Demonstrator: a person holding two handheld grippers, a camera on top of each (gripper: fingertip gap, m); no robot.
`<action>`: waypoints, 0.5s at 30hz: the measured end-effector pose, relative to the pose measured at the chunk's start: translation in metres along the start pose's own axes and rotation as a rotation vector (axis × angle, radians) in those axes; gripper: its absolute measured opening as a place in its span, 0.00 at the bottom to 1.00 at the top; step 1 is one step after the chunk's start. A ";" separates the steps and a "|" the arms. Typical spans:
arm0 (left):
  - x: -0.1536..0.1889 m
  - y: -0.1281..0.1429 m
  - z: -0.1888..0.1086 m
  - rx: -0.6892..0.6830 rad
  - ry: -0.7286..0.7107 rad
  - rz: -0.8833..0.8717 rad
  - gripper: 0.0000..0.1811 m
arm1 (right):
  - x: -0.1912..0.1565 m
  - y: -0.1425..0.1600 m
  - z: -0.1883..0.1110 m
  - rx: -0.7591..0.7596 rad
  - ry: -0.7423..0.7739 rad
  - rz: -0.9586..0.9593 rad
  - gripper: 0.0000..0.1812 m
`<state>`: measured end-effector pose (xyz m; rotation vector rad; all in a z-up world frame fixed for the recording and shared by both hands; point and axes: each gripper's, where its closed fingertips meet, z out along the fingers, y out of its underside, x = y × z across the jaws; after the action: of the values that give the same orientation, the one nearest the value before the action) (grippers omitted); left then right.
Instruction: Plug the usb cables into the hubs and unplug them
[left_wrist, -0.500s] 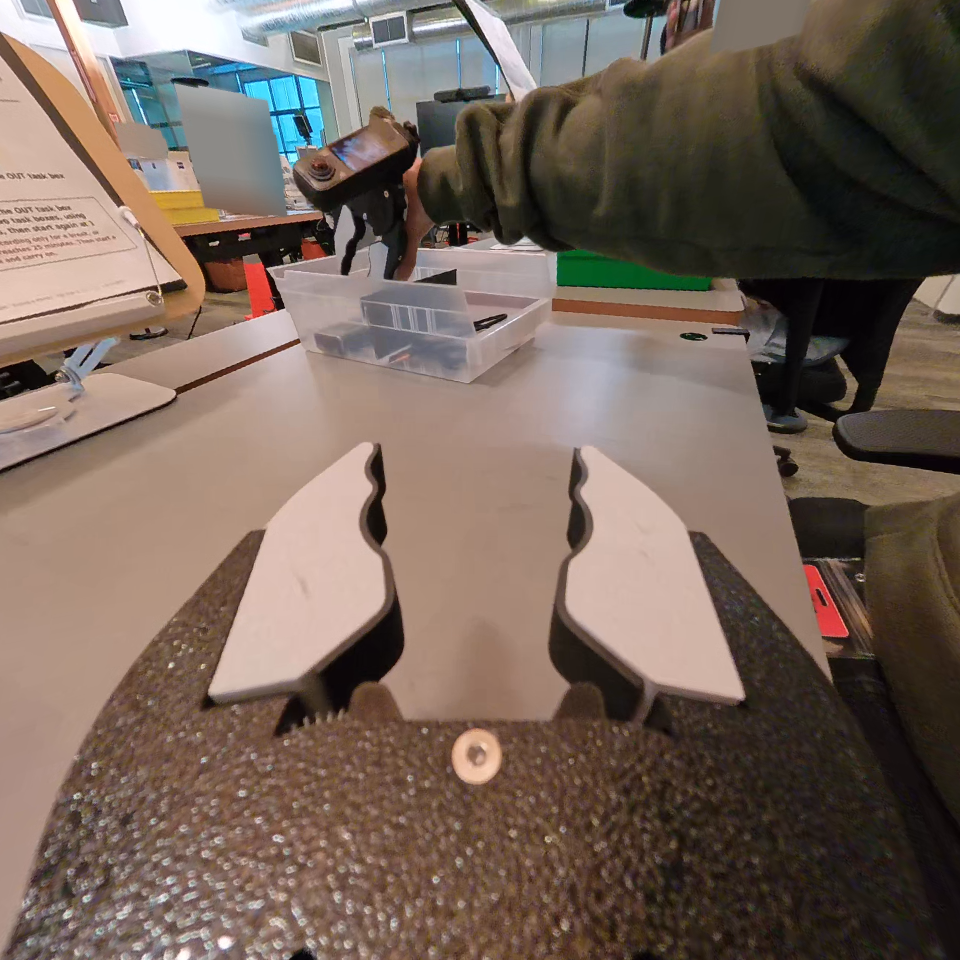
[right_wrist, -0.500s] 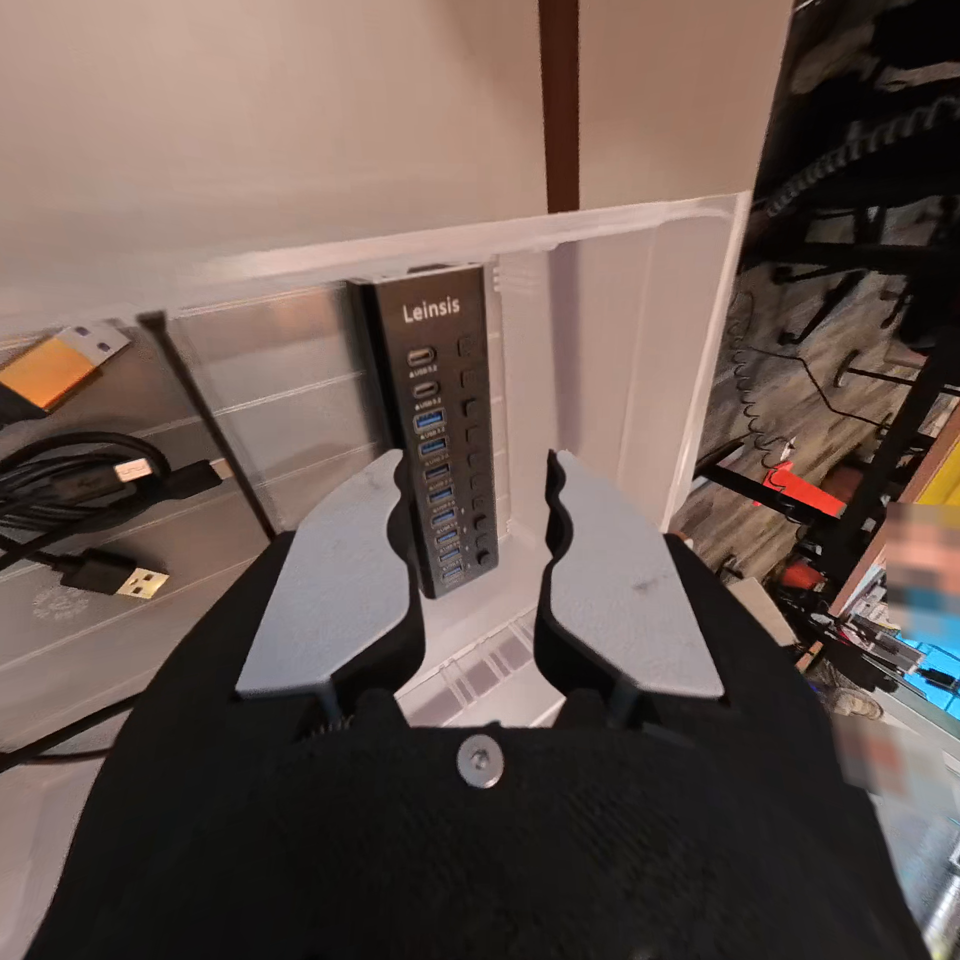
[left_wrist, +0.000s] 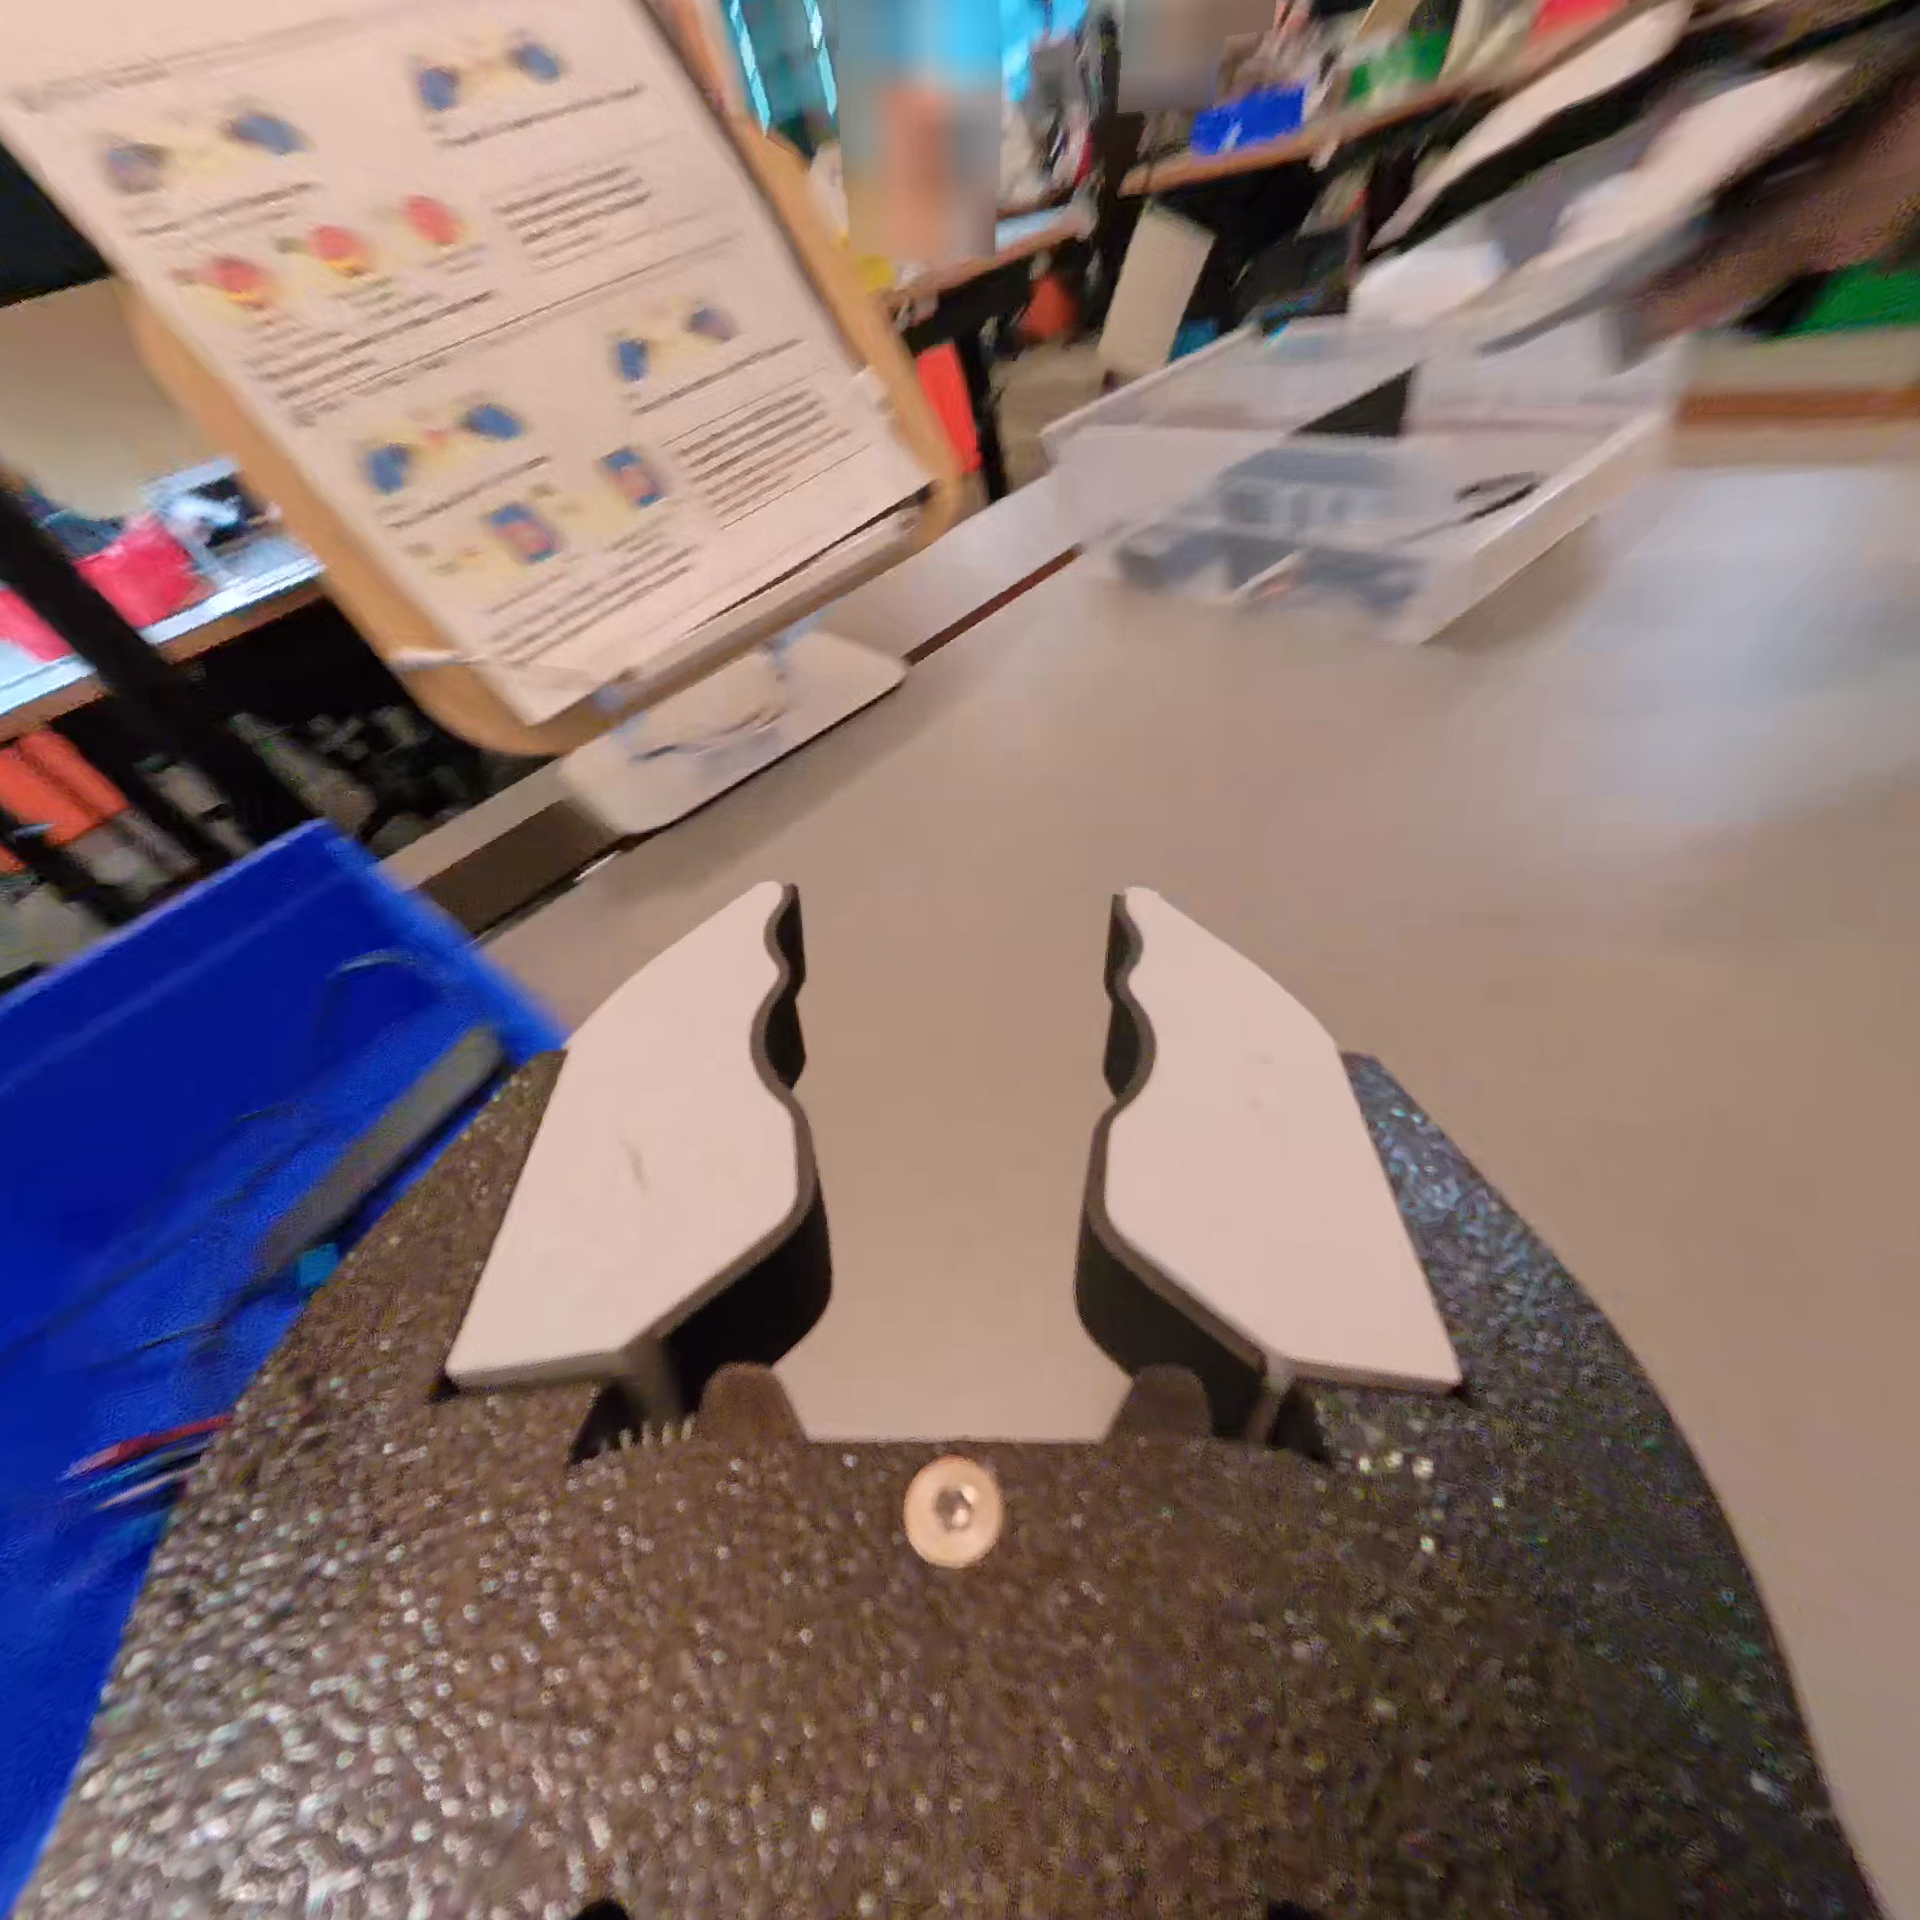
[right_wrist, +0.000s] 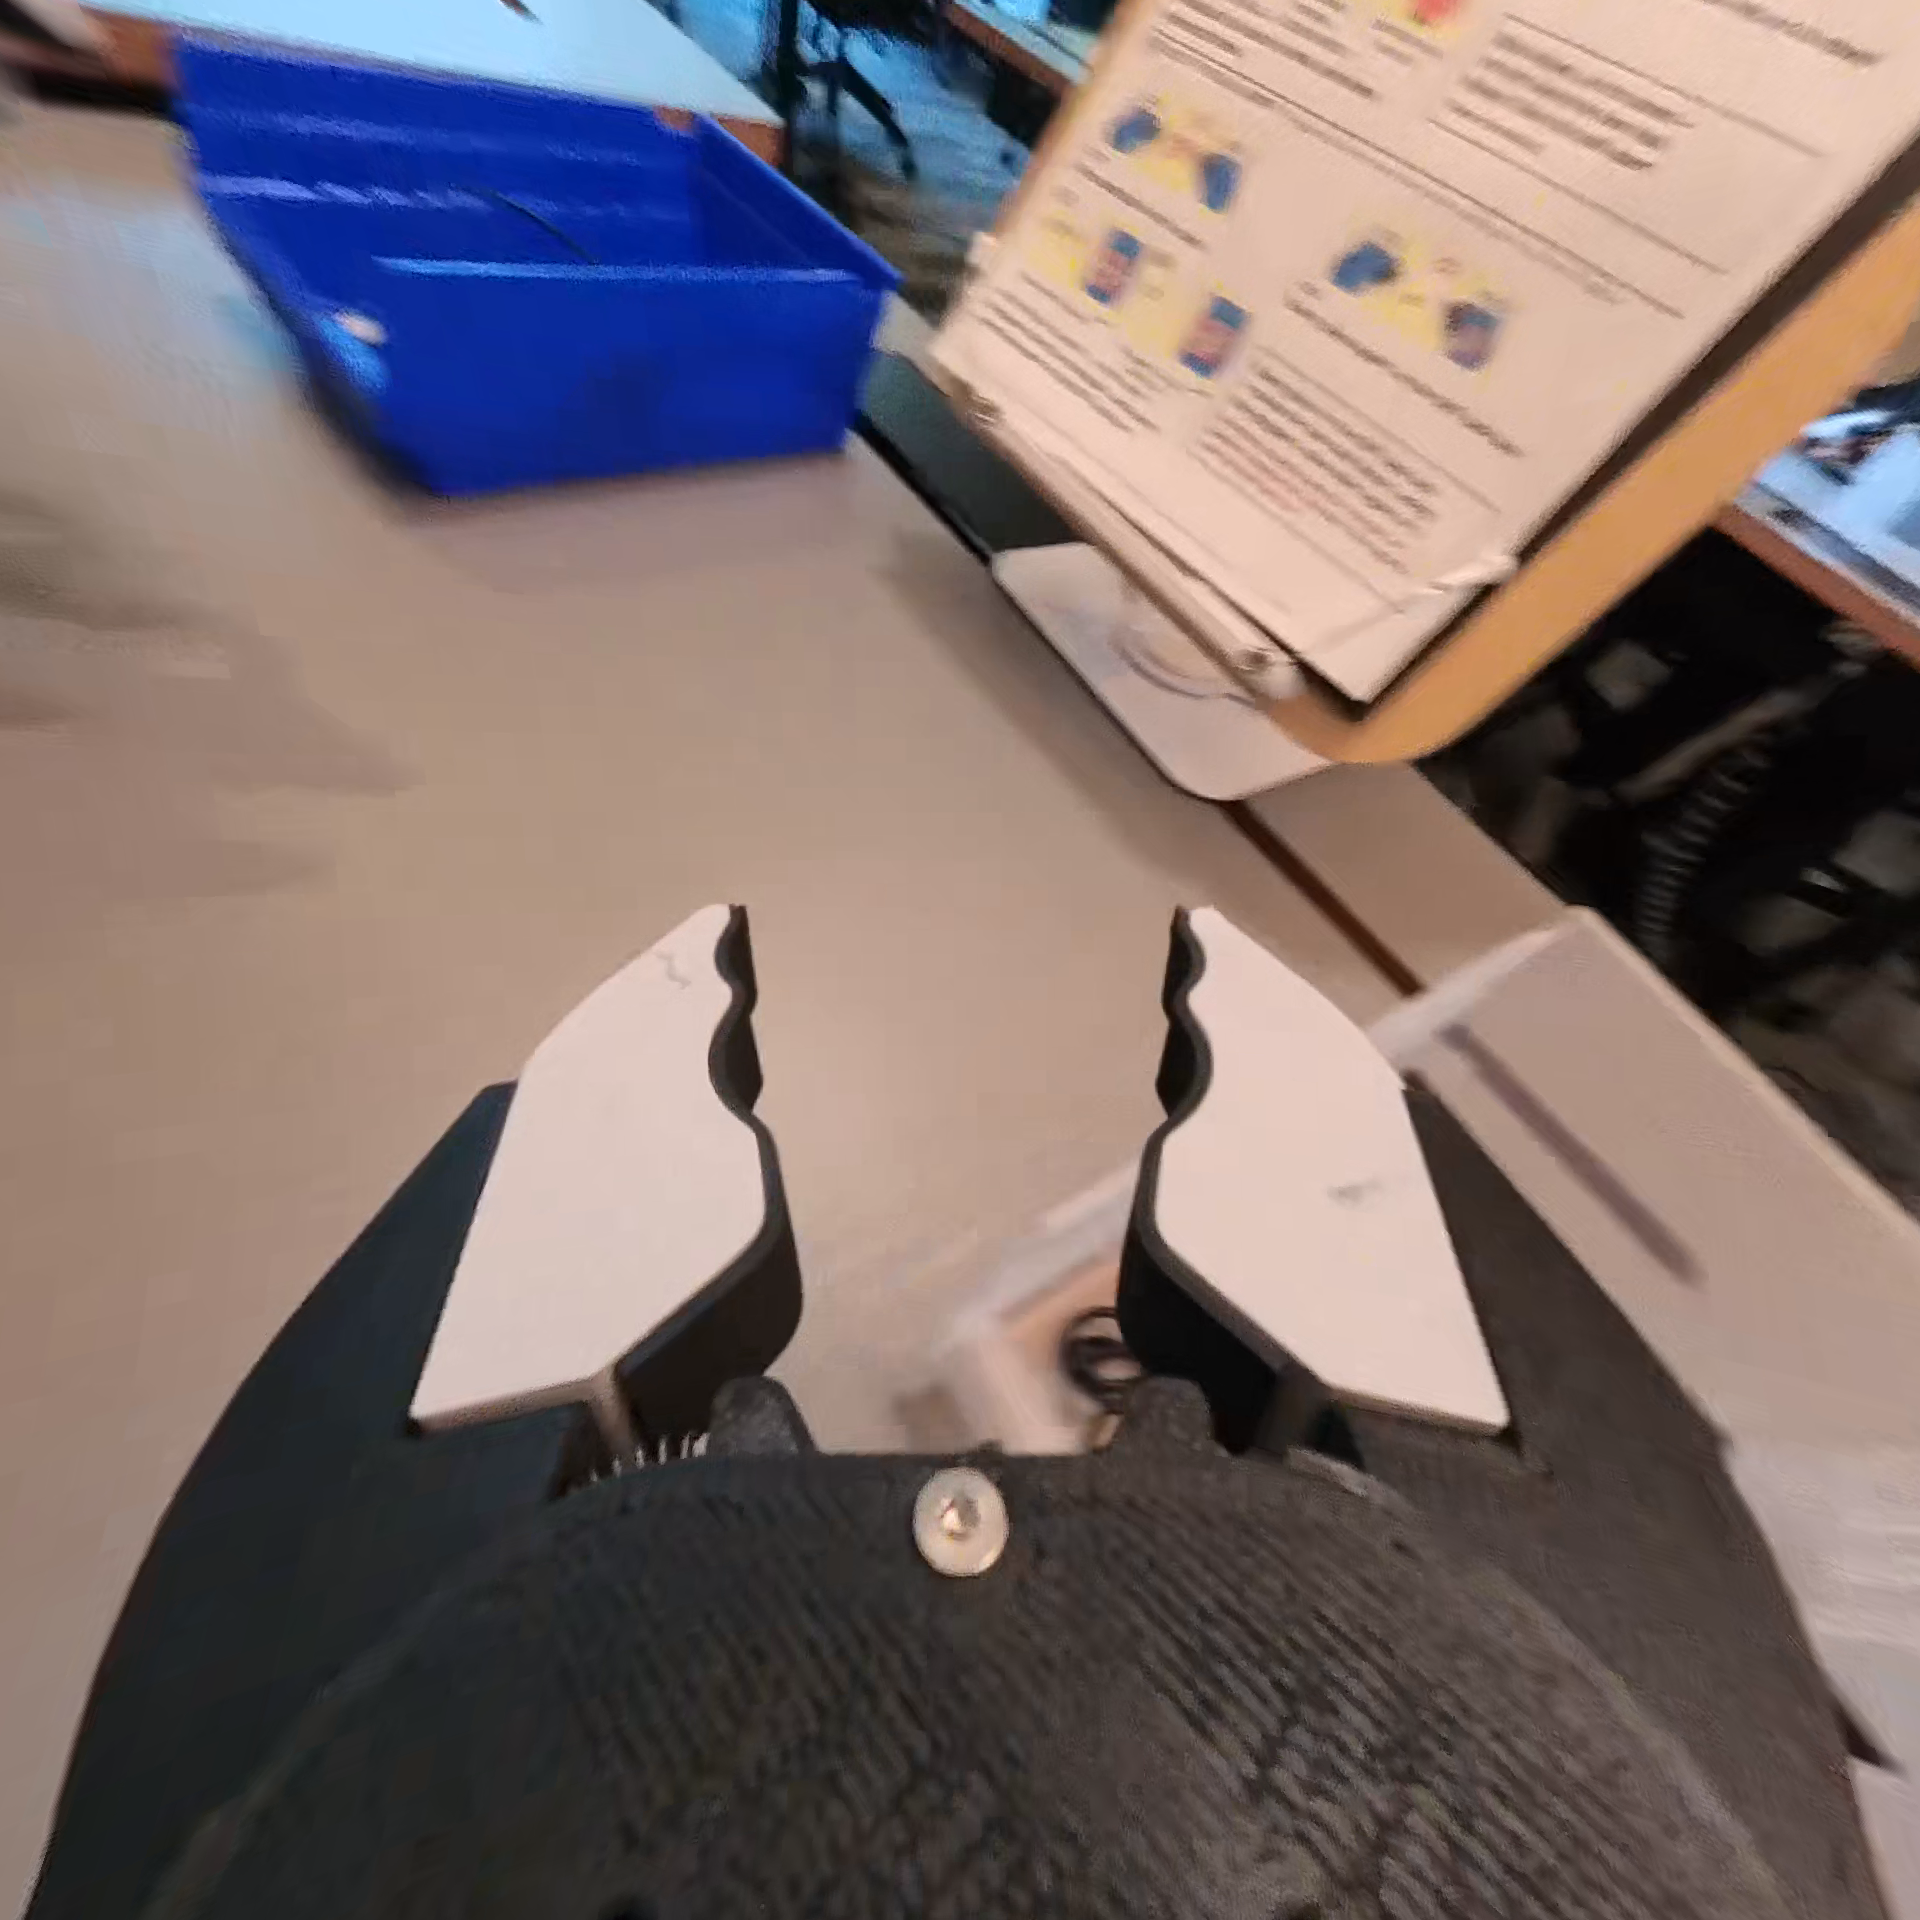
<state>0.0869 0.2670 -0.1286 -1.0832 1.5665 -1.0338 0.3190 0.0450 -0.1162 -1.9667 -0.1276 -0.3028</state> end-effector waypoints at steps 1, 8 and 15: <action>-0.025 0.002 -0.006 -0.063 -0.025 0.029 0.30 | -0.018 -0.002 -0.006 0.031 -0.031 0.014 0.42; -0.179 0.067 0.021 -0.590 0.016 0.307 0.34 | -0.092 -0.004 -0.020 0.172 -0.215 0.168 0.40; -0.212 0.143 0.079 -0.883 0.233 0.442 0.29 | -0.121 0.012 -0.010 0.106 -0.260 0.137 0.43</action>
<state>0.1759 0.4972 -0.2334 -1.1002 2.4142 -0.1327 0.2041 0.0373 -0.1559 -1.8916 -0.1723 0.0495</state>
